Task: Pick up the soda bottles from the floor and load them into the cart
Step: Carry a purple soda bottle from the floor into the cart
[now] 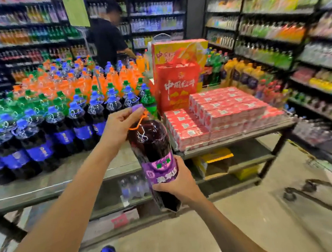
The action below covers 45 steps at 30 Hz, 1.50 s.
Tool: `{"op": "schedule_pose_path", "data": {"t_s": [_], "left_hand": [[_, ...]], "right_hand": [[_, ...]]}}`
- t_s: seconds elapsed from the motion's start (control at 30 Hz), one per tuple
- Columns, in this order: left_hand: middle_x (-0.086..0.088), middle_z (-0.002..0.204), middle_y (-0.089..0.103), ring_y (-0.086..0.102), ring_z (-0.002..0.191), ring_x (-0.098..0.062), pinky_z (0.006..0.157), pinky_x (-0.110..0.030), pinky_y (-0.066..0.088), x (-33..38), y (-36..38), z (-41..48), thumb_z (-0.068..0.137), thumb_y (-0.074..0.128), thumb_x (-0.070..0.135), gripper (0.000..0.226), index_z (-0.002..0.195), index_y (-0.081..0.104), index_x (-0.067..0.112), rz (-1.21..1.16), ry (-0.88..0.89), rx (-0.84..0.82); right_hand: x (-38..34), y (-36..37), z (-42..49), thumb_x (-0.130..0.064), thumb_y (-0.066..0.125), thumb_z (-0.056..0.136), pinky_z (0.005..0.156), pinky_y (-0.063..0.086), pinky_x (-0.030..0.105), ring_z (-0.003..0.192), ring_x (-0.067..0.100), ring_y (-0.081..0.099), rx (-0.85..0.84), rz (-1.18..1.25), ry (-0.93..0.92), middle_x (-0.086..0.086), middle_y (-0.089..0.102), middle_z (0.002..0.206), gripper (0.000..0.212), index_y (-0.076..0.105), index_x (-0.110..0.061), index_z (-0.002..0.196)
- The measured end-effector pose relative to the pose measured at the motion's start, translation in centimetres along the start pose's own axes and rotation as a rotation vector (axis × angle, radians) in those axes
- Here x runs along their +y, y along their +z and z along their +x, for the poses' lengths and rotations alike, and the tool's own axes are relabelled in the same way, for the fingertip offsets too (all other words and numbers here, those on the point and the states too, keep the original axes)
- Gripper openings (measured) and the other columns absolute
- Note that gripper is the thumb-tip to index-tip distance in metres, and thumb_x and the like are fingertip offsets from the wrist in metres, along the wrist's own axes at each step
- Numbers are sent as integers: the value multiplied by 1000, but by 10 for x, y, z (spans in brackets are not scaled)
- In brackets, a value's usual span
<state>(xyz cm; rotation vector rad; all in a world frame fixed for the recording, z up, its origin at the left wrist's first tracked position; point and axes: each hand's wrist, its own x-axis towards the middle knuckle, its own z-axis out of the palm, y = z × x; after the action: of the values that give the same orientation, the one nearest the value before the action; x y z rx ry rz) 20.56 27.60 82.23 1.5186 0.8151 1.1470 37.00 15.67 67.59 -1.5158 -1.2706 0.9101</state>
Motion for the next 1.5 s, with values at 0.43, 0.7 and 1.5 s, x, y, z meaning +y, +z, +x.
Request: {"op": "schedule_pose_path", "data": {"t_s": [0.43, 0.7, 1.5], "left_hand": [[-2, 88, 79, 71, 82, -14, 80, -24, 55, 8, 314, 55, 79, 78, 38, 20, 86, 82, 19, -105, 92, -468], [-5, 87, 74, 65, 79, -11, 79, -21, 54, 5, 499, 60, 94, 69, 20, 14, 88, 81, 15, -183, 136, -729], [16, 69, 74, 62, 59, 5, 59, -8, 44, 4, 898, 138, 88, 70, 17, 15, 95, 80, 26, -279, 238, -1366]], "right_hand": [[75, -247, -55, -30, 102, 57, 97, 59, 37, 111, 5, 69, 457, 38, 54, -20, 69, 120, 90, 49, -36, 129], [117, -376, -109, -47, 100, 45, 95, 59, 40, 104, 0, 69, 753, 30, 143, -22, 69, 113, 88, 52, -41, 119], [197, -701, -123, -43, 99, 58, 93, 60, 41, 108, 3, 69, 1215, -194, 351, -16, 69, 121, 87, 45, -52, 125]]}}
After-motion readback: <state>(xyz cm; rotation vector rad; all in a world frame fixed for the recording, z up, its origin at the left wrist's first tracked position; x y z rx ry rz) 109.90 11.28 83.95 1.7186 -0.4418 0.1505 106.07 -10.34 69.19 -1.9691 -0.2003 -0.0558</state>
